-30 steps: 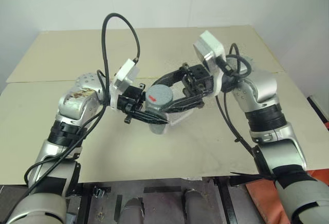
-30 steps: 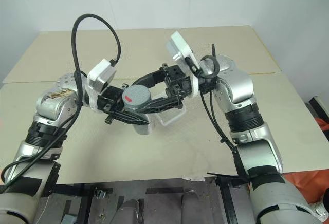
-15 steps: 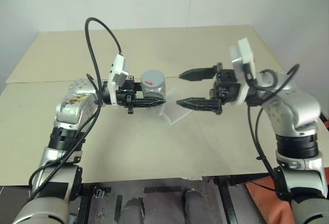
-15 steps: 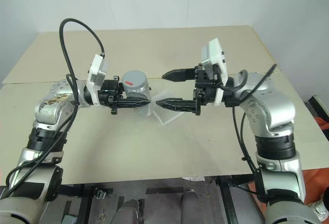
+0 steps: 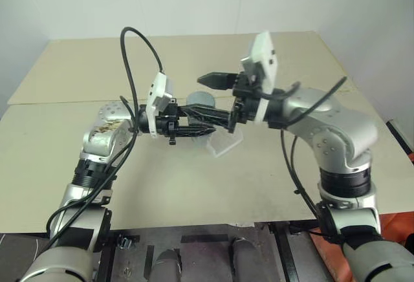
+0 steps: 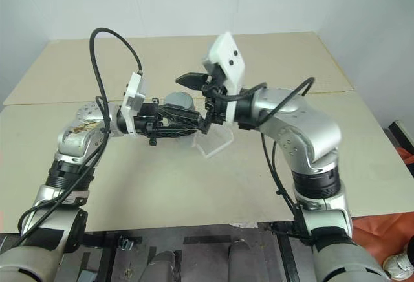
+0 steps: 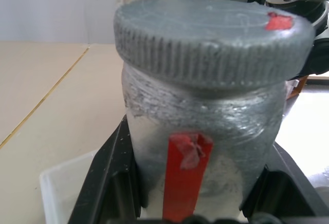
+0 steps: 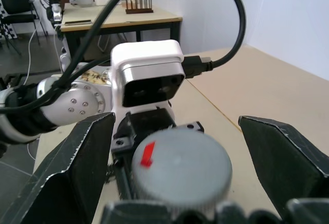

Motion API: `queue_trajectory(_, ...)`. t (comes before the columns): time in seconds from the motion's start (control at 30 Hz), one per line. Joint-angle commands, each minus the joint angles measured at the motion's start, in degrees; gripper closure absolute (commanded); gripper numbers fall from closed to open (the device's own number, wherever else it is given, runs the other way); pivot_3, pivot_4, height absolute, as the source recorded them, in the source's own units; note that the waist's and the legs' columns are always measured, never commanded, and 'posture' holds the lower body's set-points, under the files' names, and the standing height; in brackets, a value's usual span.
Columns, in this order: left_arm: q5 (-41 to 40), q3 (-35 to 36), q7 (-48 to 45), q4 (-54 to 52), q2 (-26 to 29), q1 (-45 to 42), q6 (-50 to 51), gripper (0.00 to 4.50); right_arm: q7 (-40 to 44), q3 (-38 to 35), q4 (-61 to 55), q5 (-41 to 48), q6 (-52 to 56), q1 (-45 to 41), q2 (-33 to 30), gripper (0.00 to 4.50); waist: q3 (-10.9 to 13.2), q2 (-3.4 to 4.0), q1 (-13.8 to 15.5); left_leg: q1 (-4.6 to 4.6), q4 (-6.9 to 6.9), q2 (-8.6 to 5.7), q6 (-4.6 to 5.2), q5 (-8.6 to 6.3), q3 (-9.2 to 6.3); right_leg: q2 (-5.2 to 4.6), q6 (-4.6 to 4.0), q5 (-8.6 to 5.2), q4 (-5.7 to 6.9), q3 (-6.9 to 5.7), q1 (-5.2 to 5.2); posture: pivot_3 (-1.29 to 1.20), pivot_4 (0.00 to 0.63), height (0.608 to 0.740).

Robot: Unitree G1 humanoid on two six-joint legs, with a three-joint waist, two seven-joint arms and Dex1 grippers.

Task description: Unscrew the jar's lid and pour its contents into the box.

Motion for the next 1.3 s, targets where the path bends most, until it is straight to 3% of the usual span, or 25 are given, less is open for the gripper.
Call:
queue_trajectory(0.03,0.01,0.36,-0.86,-0.86,-0.17,-1.62,-1.15,2.57,-1.37,1.09,0.65,-1.88,-1.6,-2.27,1.27,0.01,0.0,0.0,-0.01,0.0,0.0,0.0,0.0,0.0,-0.01,0.0,0.0,0.0,0.0,0.0,0.0,0.0,0.15,0.74)
queue_trajectory(0.27,0.38,0.9,-1.24,-1.02,0.51,-1.38,-1.41,2.57,-1.83,1.98,3.09,-5.75,-2.82,-1.79,0.4,0.01,0.0,0.01,-0.03,0.0,0.0,0.0,0.0,0.0,0.0,0.0,0.0,0.0,0.0,0.0,-0.01,0.0,0.15,0.74)
queue_trajectory(0.67,-1.38,1.95,-3.61,-1.95,3.65,-1.2,0.64,2.57,-0.92,-6.36,4.3,-1.99,-2.43,0.76,-6.11,0.01,0.01,0.01,0.0,0.0,-0.01,0.0,0.01,-0.01,-0.01,0.0,0.0,0.0,-0.02,0.0,-0.01,0.0,0.15,0.74)
queue_trajectory(0.9,-1.82,2.59,-4.49,-3.21,5.02,0.01,1.1,2.57,0.15,-7.37,3.89,-0.77,-3.15,3.06,-9.74,0.01,0.01,0.01,0.3,-0.01,0.0,-0.01,0.01,-0.01,0.01,-0.01,0.0,0.0,-0.05,0.0,0.03,0.0,0.15,0.74)
queue_trajectory(1.3,0.77,2.07,-0.81,1.06,1.91,-1.46,-1.17,2.57,2.99,-8.65,0.32,1.66,-2.66,2.68,-11.09,0.01,0.02,0.02,0.11,-0.02,-0.03,0.0,0.02,-0.01,0.01,0.0,-0.01,-0.01,-0.06,0.01,-0.02,0.0,0.15,0.74)
